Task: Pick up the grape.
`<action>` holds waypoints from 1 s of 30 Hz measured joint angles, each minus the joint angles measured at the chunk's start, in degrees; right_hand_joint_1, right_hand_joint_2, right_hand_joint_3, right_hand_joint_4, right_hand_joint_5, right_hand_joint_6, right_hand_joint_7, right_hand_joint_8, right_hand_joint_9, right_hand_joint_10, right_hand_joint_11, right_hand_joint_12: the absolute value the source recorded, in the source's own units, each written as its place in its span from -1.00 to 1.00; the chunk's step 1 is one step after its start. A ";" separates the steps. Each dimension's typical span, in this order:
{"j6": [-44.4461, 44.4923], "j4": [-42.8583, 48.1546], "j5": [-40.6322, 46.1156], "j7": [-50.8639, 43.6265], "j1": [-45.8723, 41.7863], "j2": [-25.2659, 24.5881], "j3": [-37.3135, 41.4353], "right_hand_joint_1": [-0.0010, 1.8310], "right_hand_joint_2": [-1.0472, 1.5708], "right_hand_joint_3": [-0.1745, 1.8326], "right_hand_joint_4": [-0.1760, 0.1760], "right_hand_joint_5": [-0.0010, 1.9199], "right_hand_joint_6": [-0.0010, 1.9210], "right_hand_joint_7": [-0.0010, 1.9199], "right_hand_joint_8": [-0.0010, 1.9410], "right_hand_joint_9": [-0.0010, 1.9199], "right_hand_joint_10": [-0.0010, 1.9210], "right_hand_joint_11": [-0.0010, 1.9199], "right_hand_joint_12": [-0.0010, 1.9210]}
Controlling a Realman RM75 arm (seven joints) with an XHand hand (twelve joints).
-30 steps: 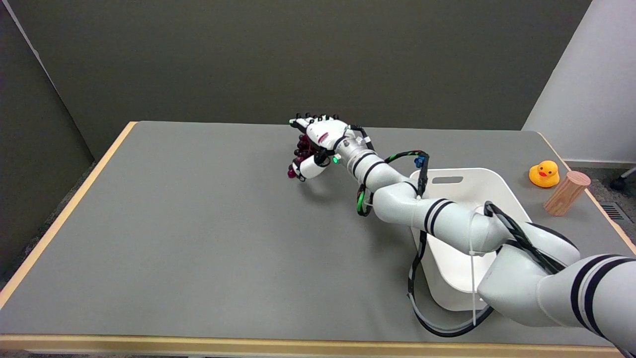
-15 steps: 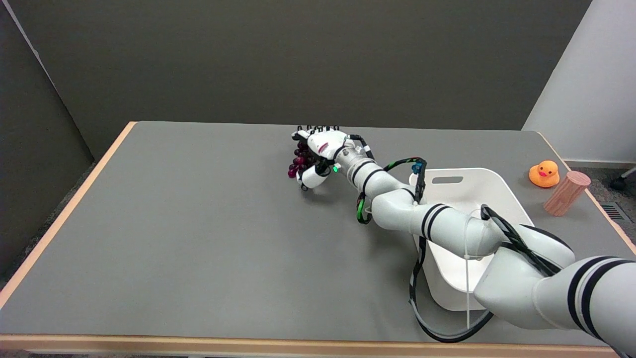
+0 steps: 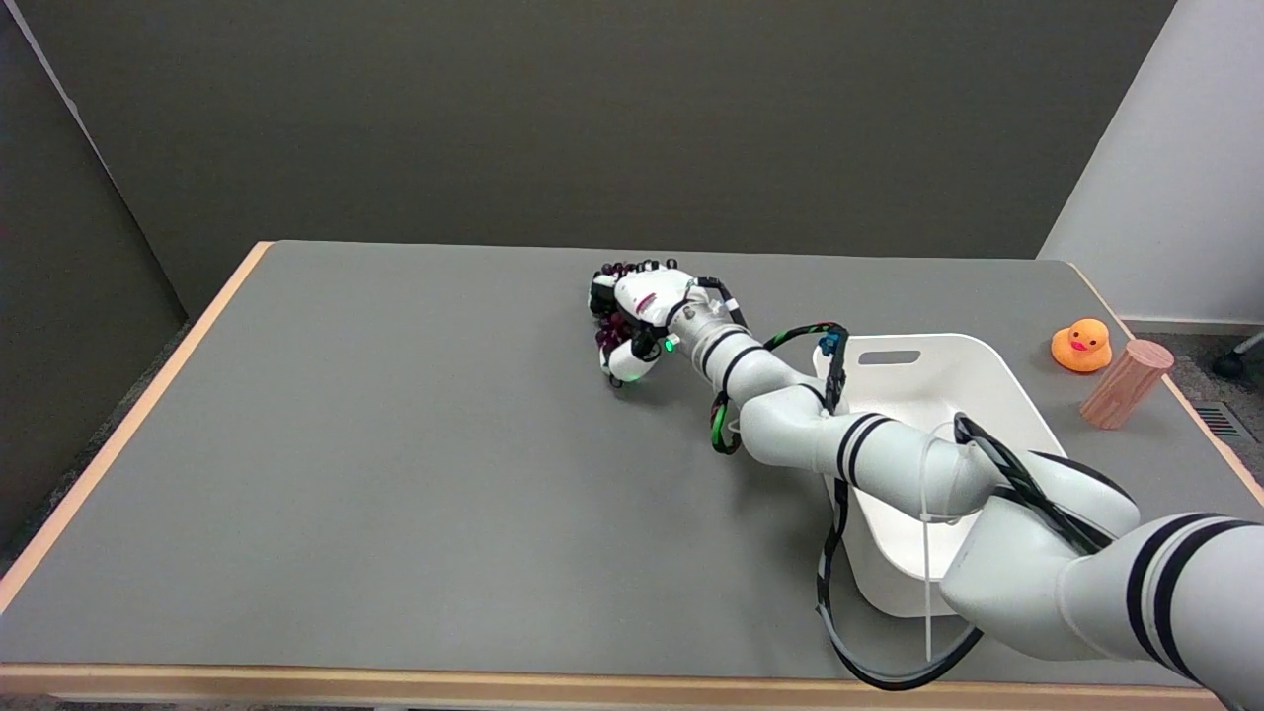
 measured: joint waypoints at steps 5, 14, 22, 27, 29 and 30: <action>0.91 -0.19 -0.03 0.02 -0.16 -0.05 -0.07 -0.15 0.74 -0.52 0.69 -0.46 0.78 -0.50 -0.17 -0.53 0.04 -0.84 0.44; 1.96 -0.48 -0.12 0.06 -0.33 -0.09 -0.13 -0.06 0.70 -0.46 0.19 -0.40 0.73 -0.43 0.10 -0.47 0.31 -0.86 0.63; 2.39 -0.51 -0.35 0.09 -0.53 -0.11 -0.16 0.17 0.76 -0.66 0.04 -0.43 0.78 -0.32 0.53 -0.43 0.46 -0.90 0.77; 2.64 -0.28 -0.43 0.10 -0.62 -0.09 -0.17 0.21 0.72 -0.56 -0.17 -0.45 0.69 -0.26 0.62 -0.35 0.59 -0.98 0.94; 2.76 0.03 -0.48 0.10 -0.72 0.00 -0.16 0.21 0.74 -0.60 -0.35 -0.48 0.69 -0.26 0.66 -0.31 0.62 -0.98 0.94; 2.81 0.19 -0.48 0.10 -0.74 0.05 -0.14 0.22 0.74 -0.60 -0.48 -0.49 0.68 -0.25 0.66 -0.27 0.65 -0.96 0.98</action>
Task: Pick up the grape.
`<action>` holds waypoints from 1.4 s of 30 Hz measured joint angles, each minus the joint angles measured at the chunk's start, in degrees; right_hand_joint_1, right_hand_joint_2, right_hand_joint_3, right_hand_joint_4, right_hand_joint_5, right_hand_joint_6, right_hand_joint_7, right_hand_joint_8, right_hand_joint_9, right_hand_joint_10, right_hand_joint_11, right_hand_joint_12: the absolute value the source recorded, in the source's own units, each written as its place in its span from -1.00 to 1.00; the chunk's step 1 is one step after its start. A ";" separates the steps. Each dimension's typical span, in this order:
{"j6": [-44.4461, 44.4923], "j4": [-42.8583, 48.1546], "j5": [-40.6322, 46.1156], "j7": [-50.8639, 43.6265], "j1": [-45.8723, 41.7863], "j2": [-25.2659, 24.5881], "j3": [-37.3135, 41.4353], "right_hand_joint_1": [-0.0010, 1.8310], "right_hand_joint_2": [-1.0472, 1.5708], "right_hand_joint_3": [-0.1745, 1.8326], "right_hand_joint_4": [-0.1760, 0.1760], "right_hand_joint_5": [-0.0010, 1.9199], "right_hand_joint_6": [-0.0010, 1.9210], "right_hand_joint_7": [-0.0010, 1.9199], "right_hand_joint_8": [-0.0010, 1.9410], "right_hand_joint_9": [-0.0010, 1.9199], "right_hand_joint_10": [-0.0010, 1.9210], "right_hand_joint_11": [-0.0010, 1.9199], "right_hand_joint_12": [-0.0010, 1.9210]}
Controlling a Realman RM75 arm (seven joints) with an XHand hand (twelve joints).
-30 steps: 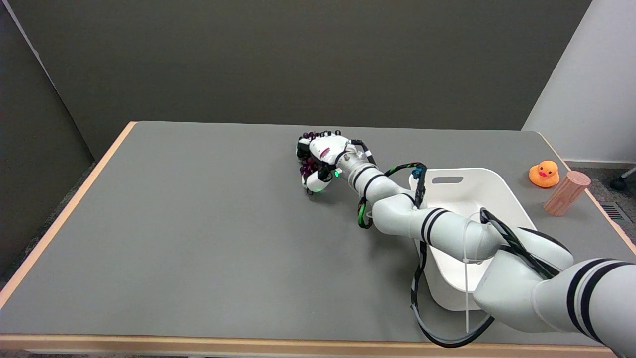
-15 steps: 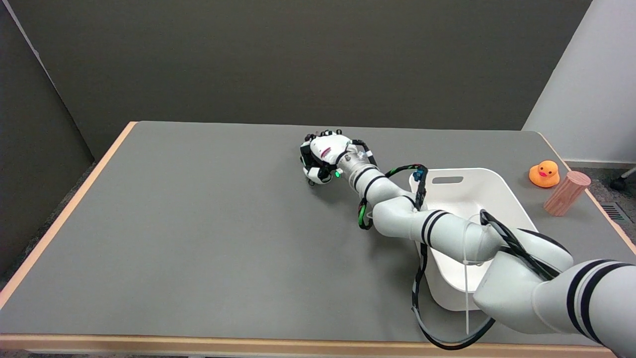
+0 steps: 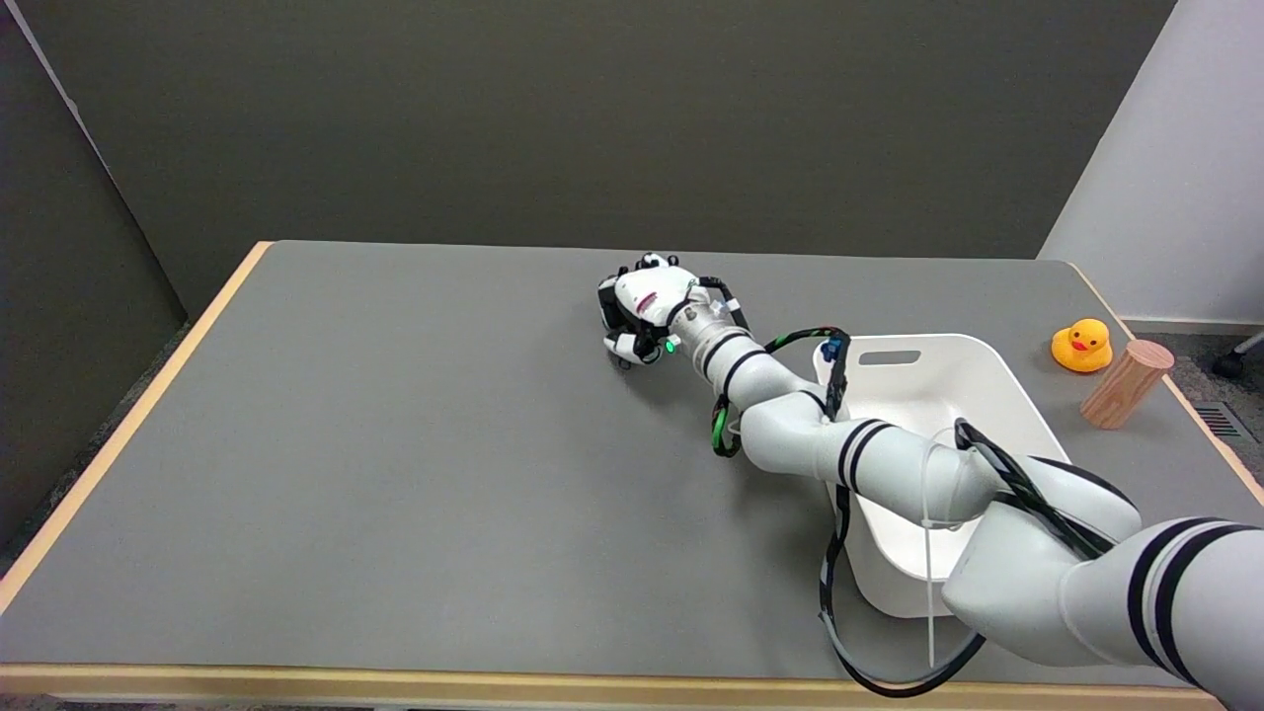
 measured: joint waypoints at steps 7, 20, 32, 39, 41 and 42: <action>0.67 3.06 -0.06 0.00 -0.50 1.24 0.41 0.26 0.75 -0.67 -0.85 -0.48 0.61 -0.20 0.64 -0.24 0.63 -0.67 1.00; 1.22 11.22 -0.16 -0.30 -2.30 5.13 1.57 0.28 0.73 -0.63 -1.00 -0.45 0.55 -0.19 0.65 -0.16 0.69 -0.45 1.00; 1.28 17.32 -0.18 -0.95 -4.27 8.06 2.77 0.29 0.70 -0.59 -1.00 -0.43 0.52 -0.17 0.64 -0.15 0.71 -0.42 1.00; -0.49 23.31 -0.13 -4.26 -6.22 11.05 5.56 0.30 0.68 -0.56 -1.00 -0.42 0.50 -0.16 0.62 -0.14 0.71 -0.40 1.00; -1.66 25.78 0.08 -6.17 -7.15 12.28 7.27 0.30 0.68 -0.55 -1.00 -0.41 0.49 -0.15 0.61 -0.13 0.71 -0.39 1.00; -2.14 26.84 0.21 -7.06 -7.53 12.79 8.13 0.30 0.68 -0.55 -1.00 -0.41 0.49 -0.15 0.61 -0.13 0.70 -0.38 1.00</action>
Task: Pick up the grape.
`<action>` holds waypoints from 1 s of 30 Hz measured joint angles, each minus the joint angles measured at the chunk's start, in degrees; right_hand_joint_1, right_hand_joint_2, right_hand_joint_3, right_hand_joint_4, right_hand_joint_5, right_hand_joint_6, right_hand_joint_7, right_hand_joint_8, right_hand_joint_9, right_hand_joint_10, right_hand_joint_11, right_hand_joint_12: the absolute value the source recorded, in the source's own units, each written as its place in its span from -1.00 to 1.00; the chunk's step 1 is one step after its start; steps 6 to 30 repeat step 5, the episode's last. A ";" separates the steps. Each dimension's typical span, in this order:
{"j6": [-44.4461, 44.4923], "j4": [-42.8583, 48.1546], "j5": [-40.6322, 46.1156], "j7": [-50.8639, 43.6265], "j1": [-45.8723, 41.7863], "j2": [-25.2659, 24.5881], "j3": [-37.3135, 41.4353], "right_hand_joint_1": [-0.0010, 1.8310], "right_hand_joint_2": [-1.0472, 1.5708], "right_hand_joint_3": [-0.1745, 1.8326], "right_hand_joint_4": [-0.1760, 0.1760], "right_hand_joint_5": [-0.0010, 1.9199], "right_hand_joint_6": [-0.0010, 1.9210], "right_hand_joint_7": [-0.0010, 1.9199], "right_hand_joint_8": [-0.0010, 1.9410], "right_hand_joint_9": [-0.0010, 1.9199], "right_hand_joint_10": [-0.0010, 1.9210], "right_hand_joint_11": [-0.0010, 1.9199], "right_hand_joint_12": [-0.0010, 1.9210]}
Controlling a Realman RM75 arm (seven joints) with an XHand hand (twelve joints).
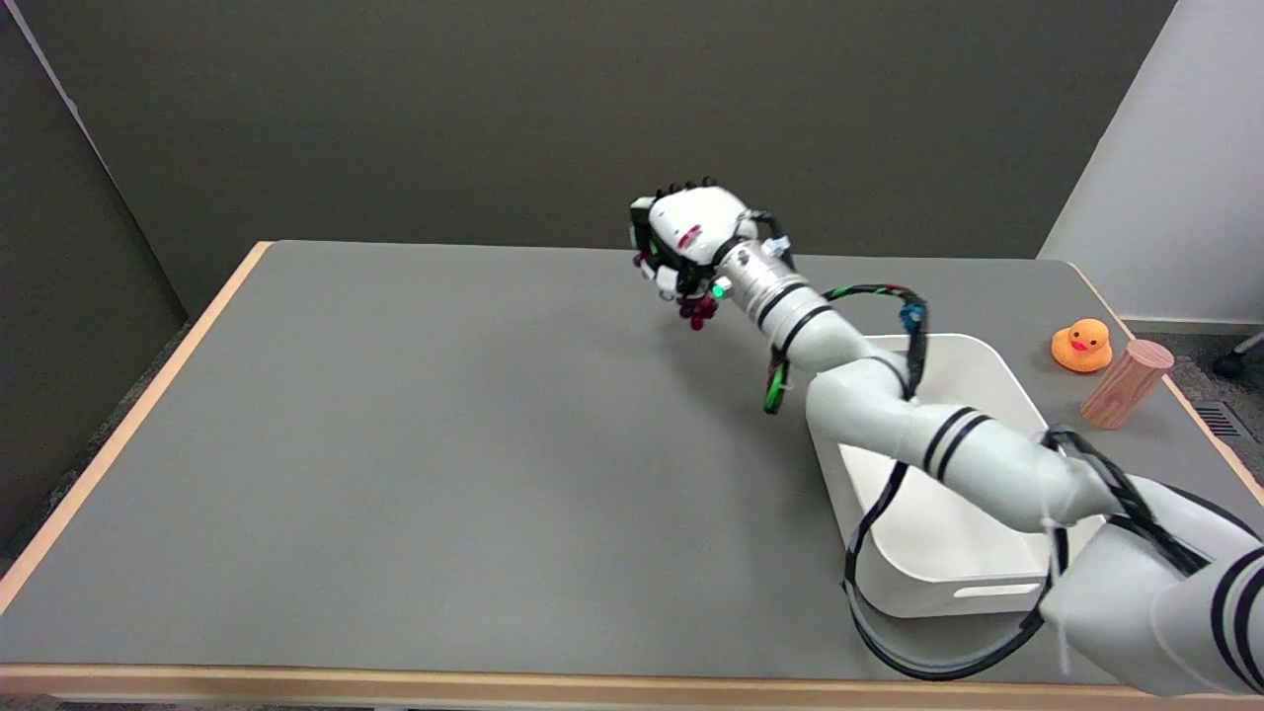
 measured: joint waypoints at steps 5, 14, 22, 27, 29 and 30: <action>-2.47 5.90 2.07 -6.29 -2.76 2.81 5.69 0.31 0.67 -0.53 -1.00 -0.40 0.48 -0.14 0.59 -0.10 0.68 -0.31 1.00; -2.47 5.90 2.07 -6.29 -2.76 2.81 5.69 0.31 0.67 -0.53 -1.00 -0.40 0.48 -0.14 0.59 -0.10 0.68 -0.31 1.00; -2.47 5.90 2.07 -6.29 -2.76 2.81 5.69 0.31 0.67 -0.53 -1.00 -0.40 0.48 -0.14 0.59 -0.10 0.68 -0.31 1.00; -2.47 5.90 2.07 -6.29 -2.76 2.81 5.69 0.31 0.67 -0.53 -1.00 -0.40 0.48 -0.14 0.59 -0.10 0.68 -0.31 1.00; -2.47 5.90 2.07 -6.29 -2.76 2.81 5.69 0.31 0.67 -0.53 -1.00 -0.40 0.48 -0.14 0.59 -0.10 0.68 -0.31 1.00; -2.47 5.90 2.07 -6.29 -2.76 2.81 5.69 0.31 0.67 -0.53 -1.00 -0.40 0.48 -0.14 0.59 -0.10 0.68 -0.31 1.00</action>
